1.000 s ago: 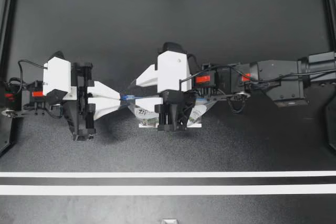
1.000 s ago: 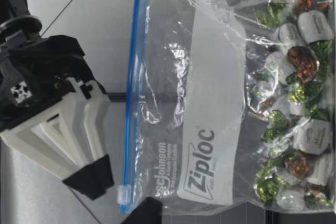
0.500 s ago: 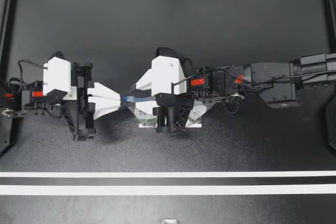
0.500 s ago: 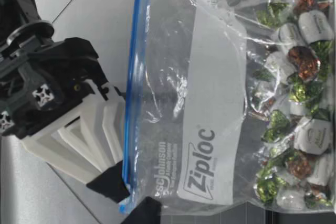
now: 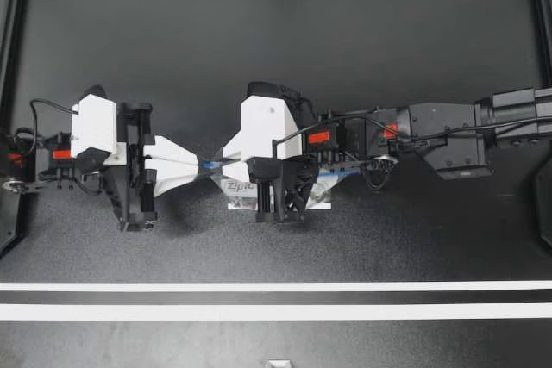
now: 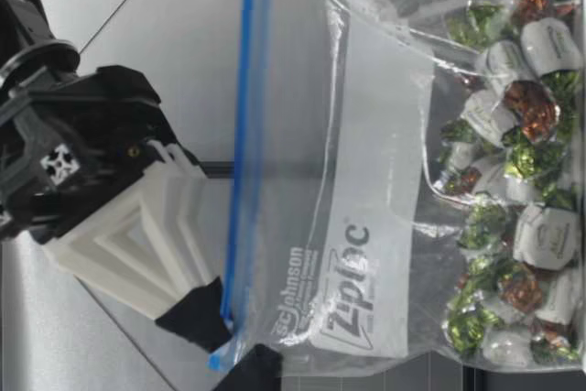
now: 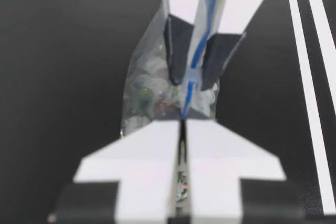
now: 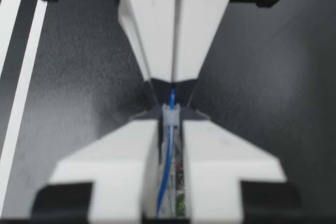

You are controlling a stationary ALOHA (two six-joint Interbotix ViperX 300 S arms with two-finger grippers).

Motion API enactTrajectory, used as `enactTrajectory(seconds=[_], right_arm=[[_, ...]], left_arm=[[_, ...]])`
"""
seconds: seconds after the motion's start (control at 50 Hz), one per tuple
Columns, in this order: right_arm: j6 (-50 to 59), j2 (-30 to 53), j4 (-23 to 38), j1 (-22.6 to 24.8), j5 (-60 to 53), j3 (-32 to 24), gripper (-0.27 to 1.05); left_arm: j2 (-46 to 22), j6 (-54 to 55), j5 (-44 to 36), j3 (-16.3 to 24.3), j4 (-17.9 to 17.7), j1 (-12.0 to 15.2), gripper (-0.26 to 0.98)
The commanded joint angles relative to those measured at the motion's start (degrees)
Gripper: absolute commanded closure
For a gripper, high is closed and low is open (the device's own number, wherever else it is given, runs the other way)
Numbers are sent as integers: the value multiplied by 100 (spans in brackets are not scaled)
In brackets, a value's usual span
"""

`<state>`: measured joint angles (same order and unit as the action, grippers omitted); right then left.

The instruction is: Slide open the ziploc bag.

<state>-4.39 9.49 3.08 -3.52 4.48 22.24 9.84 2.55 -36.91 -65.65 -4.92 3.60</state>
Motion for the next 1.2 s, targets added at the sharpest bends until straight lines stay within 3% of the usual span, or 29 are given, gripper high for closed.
enactTrajectory(seconds=[0.0, 0.4, 0.68, 1.18], right_arm=[[-18, -220, 0, 26, 141, -114, 92], [-35, -659, 229, 26, 1582, -44, 92], [-35, -1072, 396, 26, 2470, 299, 92], [35, -1978, 404, -35, 2593, 1169, 92]], left_arm=[[70, -35, -62, 53, 0, 0, 88], [53, -53, -70, 35, 0, 0, 88], [44, -53, -53, 26, 0, 0, 88], [-88, -53, -26, 18, -35, 0, 88]])
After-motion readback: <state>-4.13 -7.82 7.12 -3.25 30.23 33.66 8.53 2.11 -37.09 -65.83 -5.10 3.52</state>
